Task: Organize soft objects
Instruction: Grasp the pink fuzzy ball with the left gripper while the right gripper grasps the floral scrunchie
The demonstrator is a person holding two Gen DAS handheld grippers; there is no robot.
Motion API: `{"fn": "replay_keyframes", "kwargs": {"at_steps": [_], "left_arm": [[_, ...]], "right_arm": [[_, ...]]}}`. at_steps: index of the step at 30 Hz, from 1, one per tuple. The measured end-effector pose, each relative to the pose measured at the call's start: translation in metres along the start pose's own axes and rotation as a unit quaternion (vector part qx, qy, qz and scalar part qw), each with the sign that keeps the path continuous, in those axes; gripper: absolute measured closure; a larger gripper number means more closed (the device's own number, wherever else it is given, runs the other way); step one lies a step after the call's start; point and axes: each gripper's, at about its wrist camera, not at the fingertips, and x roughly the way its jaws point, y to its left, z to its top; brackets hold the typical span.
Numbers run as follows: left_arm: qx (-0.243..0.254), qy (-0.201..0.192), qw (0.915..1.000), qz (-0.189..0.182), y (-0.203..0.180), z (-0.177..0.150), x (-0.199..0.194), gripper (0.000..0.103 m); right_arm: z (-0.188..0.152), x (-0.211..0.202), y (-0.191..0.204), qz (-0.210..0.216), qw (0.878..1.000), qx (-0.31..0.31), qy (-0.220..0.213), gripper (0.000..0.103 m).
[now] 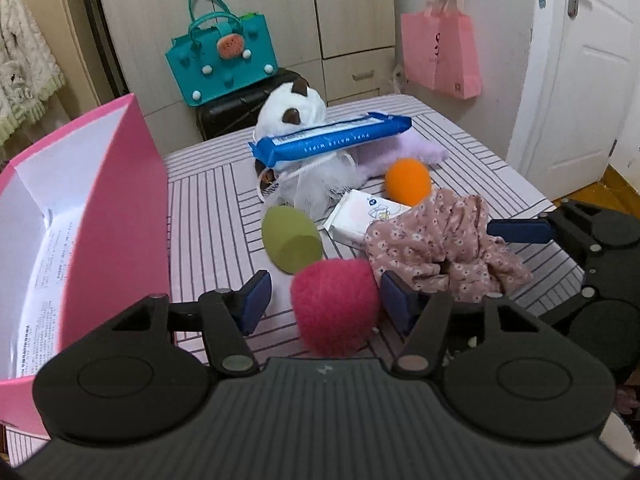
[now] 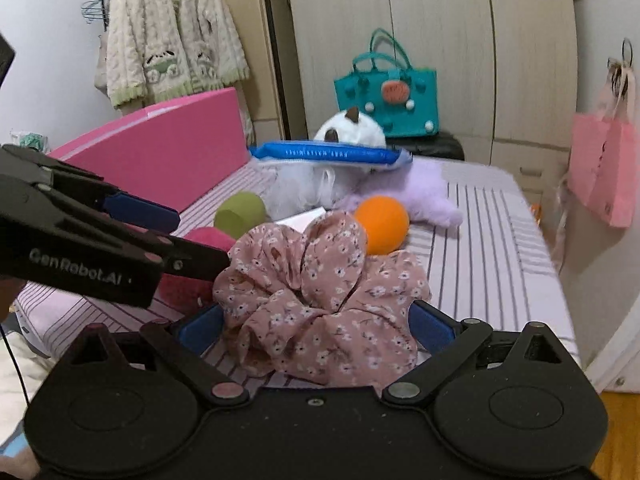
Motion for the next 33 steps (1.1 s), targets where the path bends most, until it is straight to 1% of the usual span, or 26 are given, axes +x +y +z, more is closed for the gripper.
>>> {"fn": "replay_keyframes", "kwargs": {"at_steps": [2,3,4,5,7,8,10,13,16,20,24,25,27,33], "left_arm": [[-0.004,0.008,0.9999,-0.008,0.001,0.0,0.006,0.045],[-0.009,0.012,0.9998,-0.012,0.002,-0.001,0.008,0.045],[-0.013,0.014,0.9997,-0.013,0.002,-0.001,0.009,0.045],[-0.015,0.012,0.9997,-0.014,0.002,-0.002,0.01,0.045],[-0.008,0.002,0.9999,-0.014,0.001,-0.003,0.008,0.045],[-0.005,-0.001,0.9999,-0.016,0.0,-0.003,0.007,0.045],[-0.003,-0.004,0.9997,-0.022,-0.001,-0.003,0.005,0.045],[-0.006,-0.001,0.9998,-0.021,0.0,-0.004,0.007,0.045],[-0.01,0.002,0.9998,-0.016,0.002,-0.005,0.01,0.045],[-0.016,0.01,0.9998,-0.011,0.001,-0.009,0.017,0.045],[-0.001,0.007,1.0,0.0,-0.005,-0.014,0.02,0.045],[0.0,0.004,1.0,0.002,-0.005,-0.014,0.02,0.046],[-0.011,0.004,0.9999,0.002,-0.002,-0.014,0.02,0.054],[-0.023,0.005,0.9997,-0.002,-0.001,-0.015,0.017,0.06]], "right_arm": [[0.0,0.003,0.001,-0.003,1.0,0.004,-0.001,0.003],[0.0,0.003,0.001,-0.005,1.0,0.003,-0.003,0.005],[-0.001,0.003,0.002,-0.006,1.0,0.001,-0.006,0.011],[-0.002,0.001,0.002,-0.007,1.0,0.0,-0.009,0.014],[-0.004,-0.004,-0.001,-0.008,1.0,0.003,-0.016,0.03],[-0.004,-0.007,-0.003,-0.005,1.0,0.005,-0.018,0.036],[-0.007,-0.013,-0.008,0.004,1.0,0.01,-0.019,0.055],[-0.009,-0.02,-0.015,0.01,1.0,0.017,-0.016,0.07],[-0.01,-0.022,-0.019,0.009,1.0,0.018,-0.009,0.075],[-0.008,-0.017,-0.021,0.008,0.999,0.033,-0.011,0.076],[-0.009,-0.015,-0.021,0.01,0.999,0.039,-0.014,0.077],[-0.01,-0.015,-0.021,0.01,0.999,0.04,-0.015,0.078],[-0.01,-0.016,-0.021,0.012,0.999,0.043,-0.016,0.079],[-0.01,-0.016,-0.014,0.026,0.999,0.039,-0.009,0.083]]}}
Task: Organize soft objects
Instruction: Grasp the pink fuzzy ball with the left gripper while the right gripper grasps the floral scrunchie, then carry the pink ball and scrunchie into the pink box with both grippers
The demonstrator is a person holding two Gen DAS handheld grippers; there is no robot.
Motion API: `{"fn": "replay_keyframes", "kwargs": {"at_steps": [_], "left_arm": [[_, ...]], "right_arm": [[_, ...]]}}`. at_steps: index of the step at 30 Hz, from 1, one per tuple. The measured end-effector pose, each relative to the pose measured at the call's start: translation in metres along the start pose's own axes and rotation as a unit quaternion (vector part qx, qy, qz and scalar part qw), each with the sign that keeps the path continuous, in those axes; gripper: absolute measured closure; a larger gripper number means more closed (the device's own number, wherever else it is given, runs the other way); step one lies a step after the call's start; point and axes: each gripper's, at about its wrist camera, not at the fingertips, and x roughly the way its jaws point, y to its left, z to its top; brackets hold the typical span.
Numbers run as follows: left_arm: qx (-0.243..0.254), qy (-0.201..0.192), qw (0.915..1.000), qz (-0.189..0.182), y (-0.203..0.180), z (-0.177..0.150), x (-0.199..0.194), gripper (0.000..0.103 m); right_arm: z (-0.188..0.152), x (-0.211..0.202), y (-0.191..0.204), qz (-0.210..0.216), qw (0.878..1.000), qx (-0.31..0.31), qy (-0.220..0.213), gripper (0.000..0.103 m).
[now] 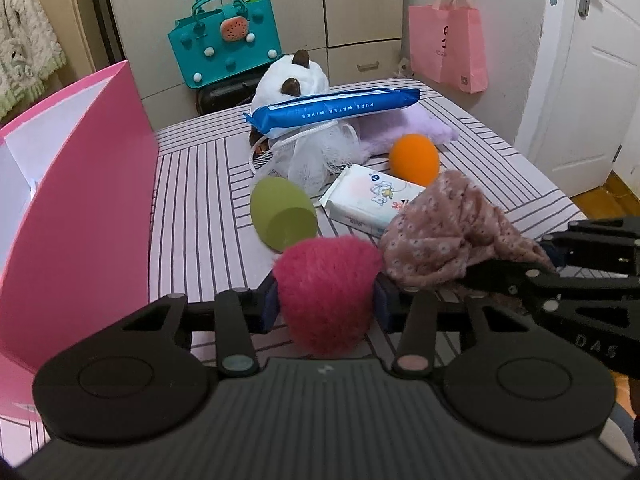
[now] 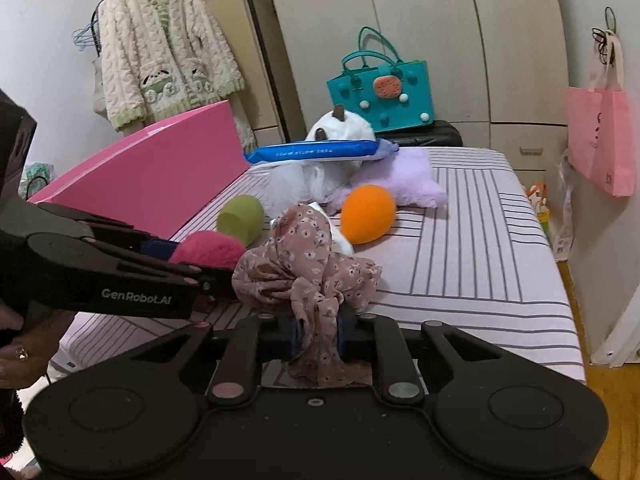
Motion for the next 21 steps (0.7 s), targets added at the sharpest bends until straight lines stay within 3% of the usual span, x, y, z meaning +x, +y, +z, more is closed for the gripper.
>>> {"fn": "replay_keyframes", "kwargs": {"at_steps": [12,21], "left_arm": [[0.002,0.022,0.9993,-0.029,0.007,0.0,-0.022,0.06],[0.015,0.047,0.9977,-0.047,0.022,-0.01,-0.041,0.06]], "right_arm": [[0.006,-0.019,0.013,-0.006,1.0,-0.017,-0.002,0.084],[0.009,-0.034,0.018,0.005,0.999,-0.035,0.036,0.084]]}}
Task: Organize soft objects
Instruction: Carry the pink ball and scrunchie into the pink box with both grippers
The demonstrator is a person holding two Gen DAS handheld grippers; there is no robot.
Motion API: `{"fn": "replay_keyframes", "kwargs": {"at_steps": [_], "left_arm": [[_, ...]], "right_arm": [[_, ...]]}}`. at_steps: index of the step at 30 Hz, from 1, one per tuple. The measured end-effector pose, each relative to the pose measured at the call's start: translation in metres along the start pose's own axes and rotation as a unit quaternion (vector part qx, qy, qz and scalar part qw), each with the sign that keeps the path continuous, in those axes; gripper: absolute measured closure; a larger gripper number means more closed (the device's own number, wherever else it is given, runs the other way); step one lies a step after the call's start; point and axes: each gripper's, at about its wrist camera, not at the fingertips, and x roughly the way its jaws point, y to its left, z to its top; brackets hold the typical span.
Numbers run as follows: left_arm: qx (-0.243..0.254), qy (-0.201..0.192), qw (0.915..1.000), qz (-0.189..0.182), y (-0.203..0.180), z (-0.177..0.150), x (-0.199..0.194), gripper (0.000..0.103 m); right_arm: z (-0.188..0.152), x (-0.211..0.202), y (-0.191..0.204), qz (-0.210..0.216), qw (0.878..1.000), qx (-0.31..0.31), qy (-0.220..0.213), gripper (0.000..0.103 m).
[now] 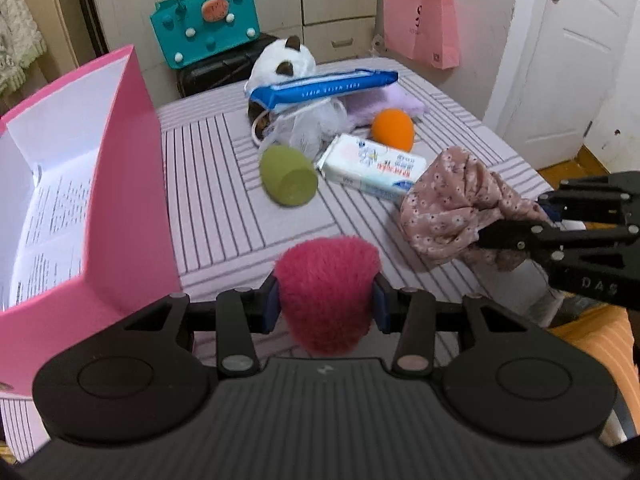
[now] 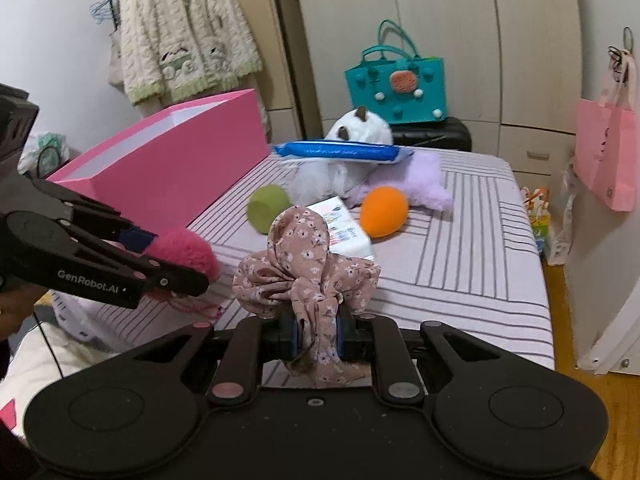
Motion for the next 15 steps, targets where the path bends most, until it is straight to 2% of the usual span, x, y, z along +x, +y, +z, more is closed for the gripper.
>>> {"fn": "replay_keyframes", "kwargs": {"at_steps": [5,10,15], "left_arm": [[-0.009,0.014,0.9998,-0.011,0.013,-0.01,-0.013,0.06],[-0.011,0.027,0.999,-0.035,0.024,-0.017,-0.032,0.06],[0.001,0.025,0.9996,-0.01,0.033,-0.023,-0.05,0.06]], "right_arm": [[0.004,0.0,0.014,0.008,0.999,-0.003,0.033,0.084],[0.013,-0.005,0.028,0.036,0.998,-0.002,0.051,0.084],[0.023,-0.005,0.05,0.077,0.994,-0.013,0.077,0.084]]}}
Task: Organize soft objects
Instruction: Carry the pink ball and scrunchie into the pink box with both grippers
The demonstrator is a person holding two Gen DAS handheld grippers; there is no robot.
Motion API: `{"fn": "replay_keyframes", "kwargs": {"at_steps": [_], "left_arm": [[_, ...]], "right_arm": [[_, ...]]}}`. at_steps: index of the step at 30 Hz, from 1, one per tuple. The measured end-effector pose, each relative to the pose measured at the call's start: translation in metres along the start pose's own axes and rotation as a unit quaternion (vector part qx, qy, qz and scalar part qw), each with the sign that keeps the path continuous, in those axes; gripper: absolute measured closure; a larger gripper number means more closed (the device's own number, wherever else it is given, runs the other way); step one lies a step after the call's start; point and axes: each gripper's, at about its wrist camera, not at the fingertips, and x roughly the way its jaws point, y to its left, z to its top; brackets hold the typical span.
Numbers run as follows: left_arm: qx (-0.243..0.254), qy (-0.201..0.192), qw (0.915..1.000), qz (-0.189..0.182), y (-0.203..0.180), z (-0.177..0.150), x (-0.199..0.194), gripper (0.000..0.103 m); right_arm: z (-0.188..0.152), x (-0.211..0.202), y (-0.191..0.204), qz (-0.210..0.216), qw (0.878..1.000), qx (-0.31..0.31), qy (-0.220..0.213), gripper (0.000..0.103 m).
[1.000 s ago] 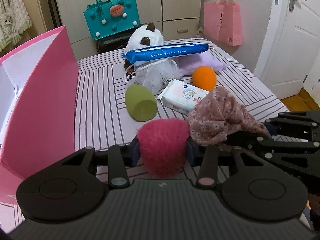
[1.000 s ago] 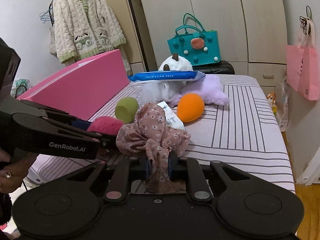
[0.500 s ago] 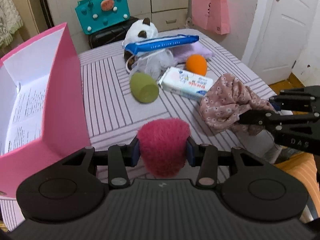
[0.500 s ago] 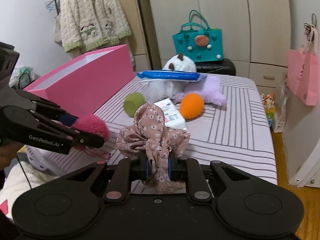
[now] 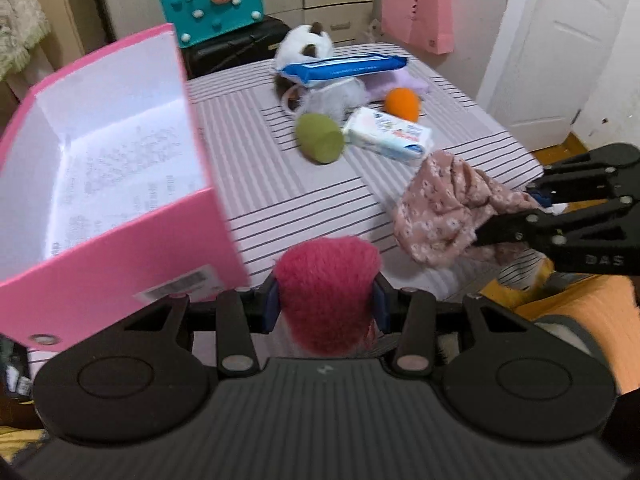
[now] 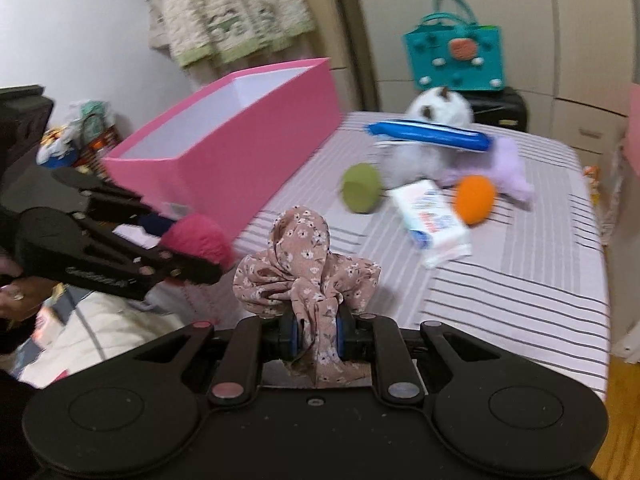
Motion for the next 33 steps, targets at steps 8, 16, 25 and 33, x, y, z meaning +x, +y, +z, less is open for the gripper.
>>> {"fn": "replay_keyframes", "kwargs": {"at_steps": [8,16,25,33], "left_arm": [[-0.022,0.024,0.9993,-0.018,0.032,-0.01,-0.032,0.059],[-0.01,0.023,0.9997,0.004,0.066,-0.01,-0.067,0.059],[-0.025,-0.025,0.9994,0.007,0.109,0.006,-0.094,0.059],[-0.039,-0.052,0.9978,0.01,0.147,0.043,-0.081,0.059]], "right_arm": [[0.023,0.002,0.047,0.063,0.997,-0.034,0.037,0.084],[0.065,0.012,0.076,0.109,0.99,-0.063,0.056,0.083],[0.107,0.025,0.09,0.127,0.986,-0.103,0.034,0.083],[0.159,0.037,0.093,0.09,0.987,-0.133,-0.019,0.083]]}}
